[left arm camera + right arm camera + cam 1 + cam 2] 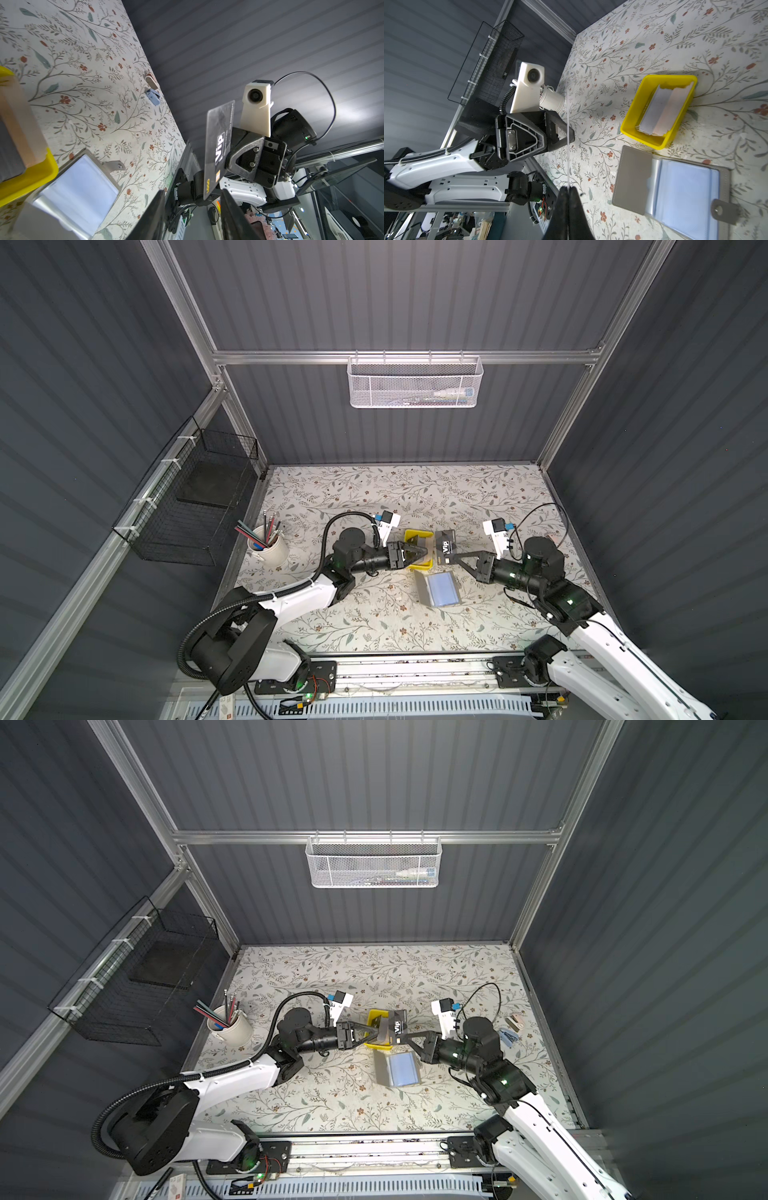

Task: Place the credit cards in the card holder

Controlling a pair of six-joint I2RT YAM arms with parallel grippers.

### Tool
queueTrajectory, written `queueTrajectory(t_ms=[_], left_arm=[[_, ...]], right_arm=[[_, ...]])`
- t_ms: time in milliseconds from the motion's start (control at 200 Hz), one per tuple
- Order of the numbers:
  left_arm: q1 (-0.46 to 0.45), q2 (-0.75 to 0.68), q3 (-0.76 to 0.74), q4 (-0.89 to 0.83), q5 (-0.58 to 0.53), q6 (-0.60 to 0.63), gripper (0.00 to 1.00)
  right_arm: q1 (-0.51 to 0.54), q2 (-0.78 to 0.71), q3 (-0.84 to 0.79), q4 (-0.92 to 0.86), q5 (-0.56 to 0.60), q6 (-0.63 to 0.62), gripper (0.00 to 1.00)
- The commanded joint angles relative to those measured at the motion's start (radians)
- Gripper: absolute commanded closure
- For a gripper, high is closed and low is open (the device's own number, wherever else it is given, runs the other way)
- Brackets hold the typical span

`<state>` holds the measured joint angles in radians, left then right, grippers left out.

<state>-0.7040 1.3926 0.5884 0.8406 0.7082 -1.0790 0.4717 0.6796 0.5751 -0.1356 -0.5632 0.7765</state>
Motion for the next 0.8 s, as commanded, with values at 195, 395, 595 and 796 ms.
queueTrajectory(t_ms=[195, 395, 595, 796], left_arm=[[-0.039, 0.063, -0.01, 0.228, 0.019, -0.104, 0.65], [-0.044, 0.065, -0.016, 0.239, 0.008, -0.11, 0.74], [-0.051, 0.071, -0.017, 0.271, 0.017, -0.123, 0.83], [-0.049, 0.072, -0.025, 0.265, 0.009, -0.118, 0.93]], right_arm=[[-0.005, 0.02, -0.049, 0.127, -0.129, 0.067, 0.98], [-0.004, 0.042, -0.072, 0.17, -0.133, 0.084, 0.98], [-0.005, 0.053, -0.081, 0.191, -0.136, 0.094, 0.96], [-0.006, 0.051, -0.08, 0.171, -0.13, 0.087, 0.91]])
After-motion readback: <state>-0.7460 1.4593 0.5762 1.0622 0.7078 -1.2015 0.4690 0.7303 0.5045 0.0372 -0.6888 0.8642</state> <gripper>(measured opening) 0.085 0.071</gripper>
